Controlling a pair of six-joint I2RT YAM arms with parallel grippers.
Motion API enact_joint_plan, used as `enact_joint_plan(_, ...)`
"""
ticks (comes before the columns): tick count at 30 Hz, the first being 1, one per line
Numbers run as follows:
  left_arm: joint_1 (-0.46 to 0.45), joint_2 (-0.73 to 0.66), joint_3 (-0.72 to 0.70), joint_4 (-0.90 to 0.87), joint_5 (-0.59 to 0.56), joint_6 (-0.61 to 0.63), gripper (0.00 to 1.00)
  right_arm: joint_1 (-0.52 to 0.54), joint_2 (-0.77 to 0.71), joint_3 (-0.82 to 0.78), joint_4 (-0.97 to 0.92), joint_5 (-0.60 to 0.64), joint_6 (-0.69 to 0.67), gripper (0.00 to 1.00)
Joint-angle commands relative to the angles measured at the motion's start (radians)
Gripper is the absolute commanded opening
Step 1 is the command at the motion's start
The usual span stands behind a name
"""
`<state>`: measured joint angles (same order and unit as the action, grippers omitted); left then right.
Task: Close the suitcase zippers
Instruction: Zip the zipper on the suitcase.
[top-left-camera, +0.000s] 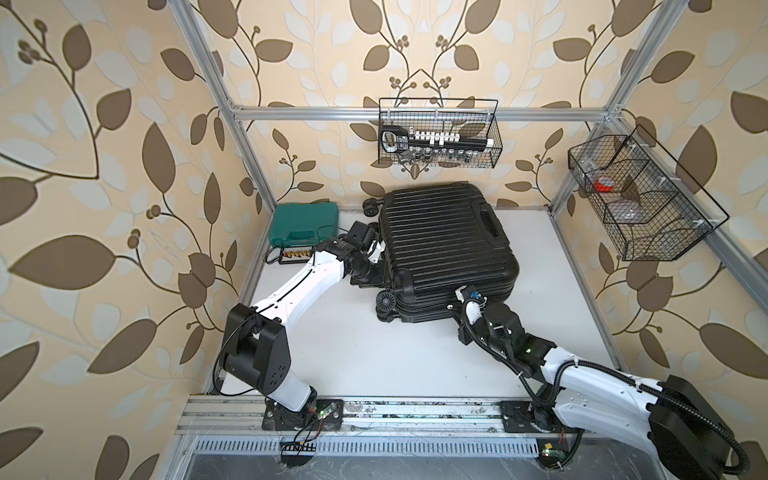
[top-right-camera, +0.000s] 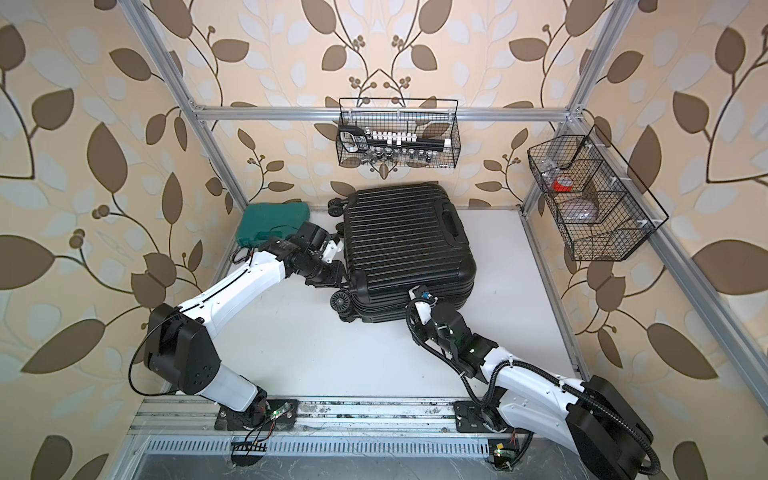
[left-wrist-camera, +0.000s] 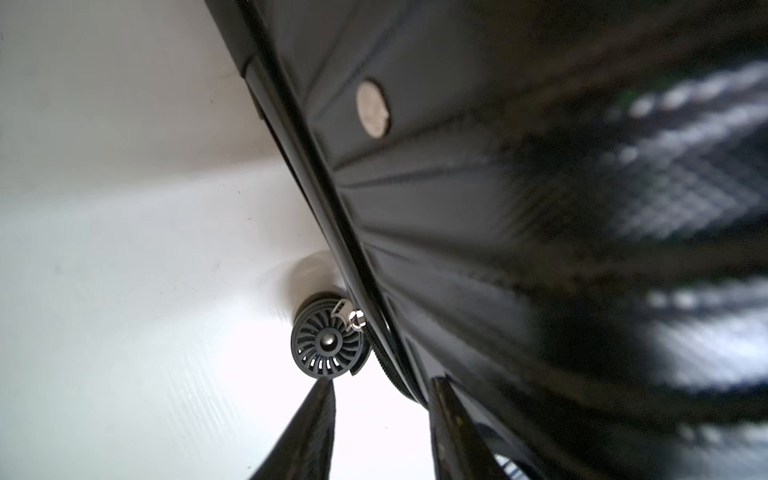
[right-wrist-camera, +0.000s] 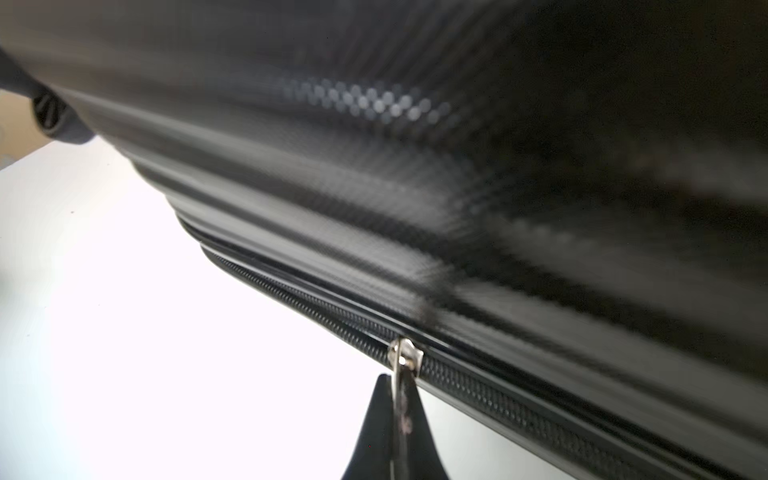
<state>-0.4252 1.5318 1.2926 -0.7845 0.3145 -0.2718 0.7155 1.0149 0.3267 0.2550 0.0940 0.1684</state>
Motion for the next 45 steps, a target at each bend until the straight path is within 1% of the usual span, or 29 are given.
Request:
enact_joint_plan(1,-0.032,-0.082,-0.012,-0.009,-0.001,0.021,0.58,0.01,-0.012,0.037,0.026,0.079,0.015,0.0)
enact_joint_plan(2,-0.032,-0.12,-0.018,-0.004,-0.016,0.044,0.64,0.01,-0.018,0.034,0.02,0.1,0.017,0.0)
enact_joint_plan(4,-0.032,-0.157,-0.033,0.012,-0.022,0.103,0.71,0.009,-0.029,0.029,0.007,0.133,0.021,0.0)
enact_joint_plan(6,-0.032,-0.189,-0.047,0.021,-0.032,0.177,0.72,0.01,-0.04,0.024,-0.002,0.154,0.026,0.0)
enact_joint_plan(9,-0.032,-0.24,-0.059,0.018,-0.064,0.305,0.72,0.01,-0.052,0.016,0.0,0.158,0.028,0.0)
enact_joint_plan(10,-0.031,-0.263,-0.078,0.029,-0.049,0.376,0.72,0.01,-0.054,0.014,-0.002,0.158,0.029,0.0)
enact_joint_plan(12,-0.032,-0.309,-0.118,0.03,0.074,0.57,0.73,0.009,-0.053,0.013,0.0,0.157,0.031,0.0)
enact_joint_plan(13,-0.032,-0.335,-0.139,0.036,0.115,0.649,0.74,0.01,-0.05,0.012,0.0,0.157,0.034,0.0)
enact_joint_plan(14,-0.032,-0.359,-0.153,0.043,0.118,0.707,0.76,0.01,-0.049,0.011,0.001,0.156,0.035,0.0)
enact_joint_plan(17,-0.032,-0.398,-0.182,0.058,0.123,0.833,0.84,0.01,-0.045,0.008,0.008,0.151,0.04,0.0)
enact_joint_plan(19,-0.033,-0.39,-0.173,0.038,0.13,0.901,0.85,0.009,-0.045,0.005,0.009,0.147,0.04,0.0)
enact_joint_plan(23,-0.032,-0.333,-0.148,0.032,0.069,0.939,0.85,0.009,-0.05,0.003,0.014,0.145,0.043,0.0)
enact_joint_plan(26,-0.033,-0.275,-0.119,-0.005,0.056,0.963,0.85,0.01,-0.054,0.0,0.015,0.145,0.043,0.0)
enact_joint_plan(29,-0.032,-0.233,-0.116,0.016,0.034,0.997,0.84,0.009,-0.055,-0.003,0.015,0.144,0.043,0.0)
enact_joint_plan(33,-0.032,-0.18,-0.092,0.027,0.057,1.036,0.82,0.009,-0.054,-0.005,0.017,0.142,0.045,0.0)
enact_joint_plan(35,-0.033,-0.153,-0.07,0.006,0.083,1.048,0.78,0.01,-0.056,-0.003,0.013,0.139,0.045,0.0)
enact_joint_plan(39,-0.043,-0.11,-0.041,-0.032,0.102,1.039,0.62,0.01,-0.061,-0.003,0.012,0.135,0.039,0.0)
enact_joint_plan(41,-0.059,-0.101,-0.034,-0.044,0.097,1.034,0.53,0.01,-0.06,-0.003,0.01,0.129,0.034,0.0)
enact_joint_plan(43,-0.074,-0.1,-0.036,-0.044,0.088,1.017,0.49,0.01,-0.061,-0.002,0.013,0.113,0.027,0.0)
enact_joint_plan(45,-0.089,-0.106,-0.043,-0.036,0.081,0.992,0.43,0.01,-0.063,-0.003,0.019,0.09,0.016,0.0)
